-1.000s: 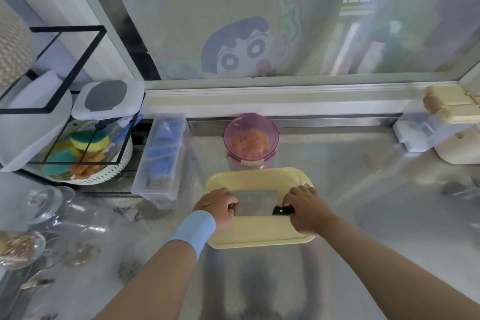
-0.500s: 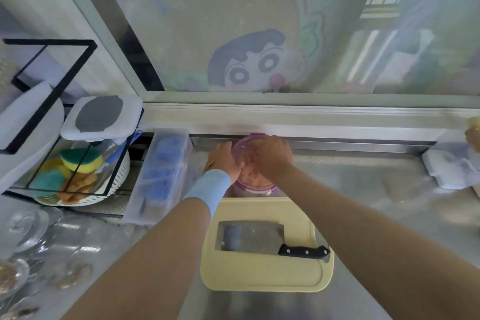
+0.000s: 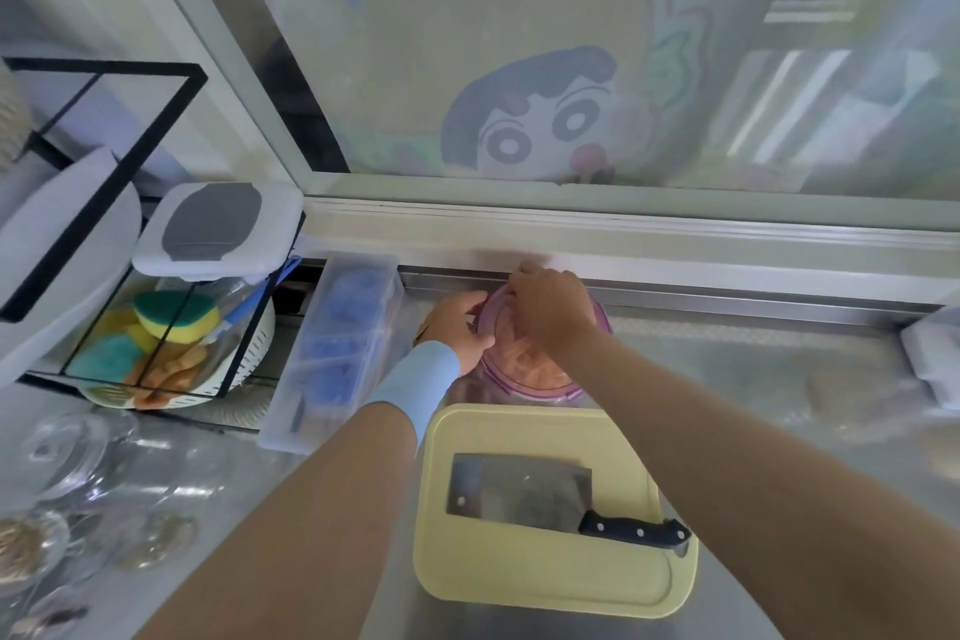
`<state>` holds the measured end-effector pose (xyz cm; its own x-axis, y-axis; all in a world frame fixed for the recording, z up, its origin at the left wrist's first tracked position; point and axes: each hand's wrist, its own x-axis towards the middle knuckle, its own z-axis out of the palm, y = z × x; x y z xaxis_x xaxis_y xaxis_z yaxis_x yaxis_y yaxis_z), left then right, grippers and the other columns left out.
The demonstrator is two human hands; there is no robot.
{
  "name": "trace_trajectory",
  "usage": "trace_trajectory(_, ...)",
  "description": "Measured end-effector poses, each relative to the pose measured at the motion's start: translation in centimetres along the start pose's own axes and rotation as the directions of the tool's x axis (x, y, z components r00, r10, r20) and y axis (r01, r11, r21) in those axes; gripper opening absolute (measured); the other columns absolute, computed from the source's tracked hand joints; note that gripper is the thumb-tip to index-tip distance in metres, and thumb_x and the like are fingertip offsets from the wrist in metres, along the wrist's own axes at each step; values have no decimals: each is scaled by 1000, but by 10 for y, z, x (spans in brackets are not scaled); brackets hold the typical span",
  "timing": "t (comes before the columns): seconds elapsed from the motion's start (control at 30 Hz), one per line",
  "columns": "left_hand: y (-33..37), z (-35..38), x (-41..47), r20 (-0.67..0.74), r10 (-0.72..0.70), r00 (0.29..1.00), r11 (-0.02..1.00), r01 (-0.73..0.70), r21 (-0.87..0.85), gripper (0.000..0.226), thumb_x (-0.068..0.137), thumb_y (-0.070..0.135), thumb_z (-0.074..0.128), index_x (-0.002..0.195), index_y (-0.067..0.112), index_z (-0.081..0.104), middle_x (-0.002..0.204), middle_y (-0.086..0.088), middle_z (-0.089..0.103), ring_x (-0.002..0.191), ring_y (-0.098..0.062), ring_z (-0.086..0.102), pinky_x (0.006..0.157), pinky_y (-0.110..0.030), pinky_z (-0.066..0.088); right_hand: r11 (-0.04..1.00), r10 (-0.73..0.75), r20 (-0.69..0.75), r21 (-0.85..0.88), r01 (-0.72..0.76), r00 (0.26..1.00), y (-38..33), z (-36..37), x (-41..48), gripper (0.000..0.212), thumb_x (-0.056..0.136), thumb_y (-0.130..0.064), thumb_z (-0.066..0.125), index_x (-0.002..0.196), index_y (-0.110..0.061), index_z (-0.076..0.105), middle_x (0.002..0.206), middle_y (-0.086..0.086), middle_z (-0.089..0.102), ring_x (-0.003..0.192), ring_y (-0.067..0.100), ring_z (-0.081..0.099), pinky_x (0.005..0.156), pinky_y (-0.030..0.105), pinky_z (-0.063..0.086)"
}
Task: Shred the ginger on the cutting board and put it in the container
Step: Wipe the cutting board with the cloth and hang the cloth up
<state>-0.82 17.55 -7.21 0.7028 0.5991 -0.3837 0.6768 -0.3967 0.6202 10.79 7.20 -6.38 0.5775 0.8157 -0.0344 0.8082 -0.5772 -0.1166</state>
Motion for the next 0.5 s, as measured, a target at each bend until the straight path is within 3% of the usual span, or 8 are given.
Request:
trace_trajectory(0.07, -1, -2, 0, -25, -4, 1000, 1000, 4, -10, 56, 87, 15, 65, 136, 38, 51, 134, 11, 57, 113, -17, 59, 97, -36, 48, 998, -50, -7, -37, 50, 999, 3, 4, 0, 30, 97, -31, 61, 122, -15, 59, 117, 2, 58, 105, 24, 62, 88, 36, 46)
trace_trajectory(0.13, -2, -6, -1, -43, 0, 999, 1000, 0, 1, 52, 89, 14, 61, 135, 36, 52, 132, 10, 58, 110, -17, 60, 94, -34, 49, 999, 4, -41, -36, -6, 999, 9, 5, -6, 27, 102, -30, 52, 122, -14, 59, 122, 5, 57, 113, 26, 54, 94, 40, 42)
trace_trajectory(0.23, -6, -10, -4, -23, 5, 1000, 1000, -4, 16, 49, 91, 18, 61, 135, 39, 52, 129, 11, 59, 106, -18, 61, 90, -33, 51, 988, 132, -63, 84, -127, 989, 25, 10, -20, 24, 103, -24, 45, 118, -15, 61, 123, 6, 53, 113, 28, 47, 95, 42, 41)
trace_trajectory(0.3, -6, -10, -10, -5, 19, 1000, 999, -19, 35, 49, 93, 24, 58, 137, 42, 49, 131, 9, 58, 105, -21, 61, 87, -36, 53, 972, 135, -3, 196, -132, 991, 32, 13, -29, 23, 103, -23, 45, 114, -13, 63, 122, 4, 54, 113, 26, 46, 96, 40, 42)
trace_trajectory(0.43, -1, -11, -35, -6, 31, 1000, 991, -30, 134, 54, 98, 35, 50, 149, 32, 33, 153, -1, 33, 134, -27, 41, 107, -44, 39, 948, 159, -66, 289, -134, 985, 27, -2, -52, 21, 100, -23, 51, 110, -13, 67, 122, 2, 57, 116, 25, 48, 102, 39, 36)
trace_trajectory(0.5, -3, -15, -56, -59, 81, 995, 988, -72, 136, 50, 98, 32, 48, 147, 30, 35, 152, 0, 33, 137, -24, 35, 109, -45, 36, 942, 173, -102, 307, -134, 980, 14, -18, -70, 20, 100, -24, 53, 108, -14, 68, 119, 3, 59, 113, 26, 51, 99, 39, 37)
